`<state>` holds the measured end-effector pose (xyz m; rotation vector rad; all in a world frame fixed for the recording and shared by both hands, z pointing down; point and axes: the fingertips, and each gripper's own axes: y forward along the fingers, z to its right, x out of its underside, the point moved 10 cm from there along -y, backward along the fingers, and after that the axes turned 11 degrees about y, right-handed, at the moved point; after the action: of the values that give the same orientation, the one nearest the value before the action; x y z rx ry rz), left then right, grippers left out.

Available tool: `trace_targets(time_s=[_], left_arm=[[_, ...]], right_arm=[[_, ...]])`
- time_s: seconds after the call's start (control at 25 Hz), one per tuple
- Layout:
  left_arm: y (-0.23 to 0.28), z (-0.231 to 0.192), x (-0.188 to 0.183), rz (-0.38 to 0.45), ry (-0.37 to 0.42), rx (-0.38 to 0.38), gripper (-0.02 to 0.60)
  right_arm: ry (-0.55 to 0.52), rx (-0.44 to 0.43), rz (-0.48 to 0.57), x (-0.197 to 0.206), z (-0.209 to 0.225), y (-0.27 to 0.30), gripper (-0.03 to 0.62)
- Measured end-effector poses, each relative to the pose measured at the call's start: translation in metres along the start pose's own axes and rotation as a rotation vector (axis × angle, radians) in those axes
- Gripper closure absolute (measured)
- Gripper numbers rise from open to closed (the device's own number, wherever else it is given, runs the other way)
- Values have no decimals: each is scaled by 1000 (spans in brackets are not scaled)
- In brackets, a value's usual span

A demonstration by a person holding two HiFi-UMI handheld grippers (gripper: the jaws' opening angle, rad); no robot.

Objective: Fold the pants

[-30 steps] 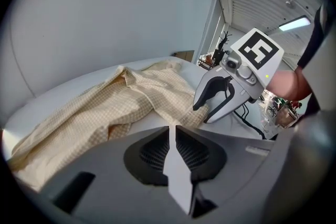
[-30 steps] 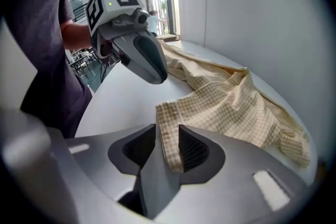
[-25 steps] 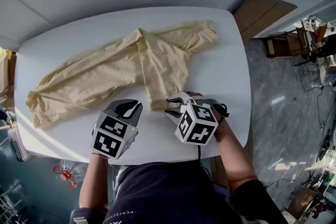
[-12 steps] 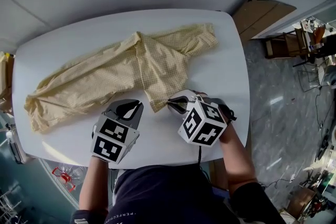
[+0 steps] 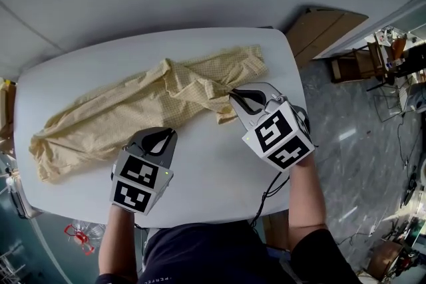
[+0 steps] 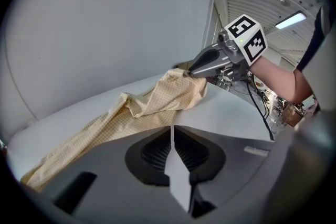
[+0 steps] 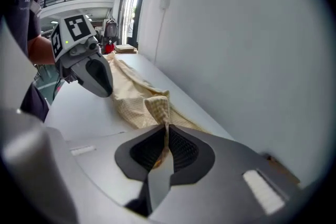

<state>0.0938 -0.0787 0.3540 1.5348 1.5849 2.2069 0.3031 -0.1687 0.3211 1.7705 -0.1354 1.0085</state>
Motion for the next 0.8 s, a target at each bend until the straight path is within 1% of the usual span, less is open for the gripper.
trace_targets(time_s=[0.08, 0.2, 0.36, 0.48, 0.56, 0.6, 0.68, 0.8], left_arm=[[1, -2, -4, -1, 9, -13, 563], [3, -6, -7, -11, 15, -32, 563], [4, -9, -6, -22, 2, -44, 563], [6, -13, -3, -38, -3, -55, 563], [7, -17, -3, -43, -11, -64, 563], [8, -18, -3, -44, -16, -67, 563], [9, -20, -3, -47, -20, -68, 563], [11, -22, -1, -54, -18, -66, 563]], right_arm=[[13, 54, 23, -2, 19, -2, 568], [59, 130, 47, 1, 51, 2, 568], [118, 251, 34, 12, 96, 15, 568], [193, 341, 26, 24, 123, 28, 565], [238, 401, -8, 32, 136, 37, 560], [249, 431, -31, 36, 141, 41, 547], [262, 489, -60, 42, 148, 44, 547], [306, 551, -59, 47, 155, 43, 526]])
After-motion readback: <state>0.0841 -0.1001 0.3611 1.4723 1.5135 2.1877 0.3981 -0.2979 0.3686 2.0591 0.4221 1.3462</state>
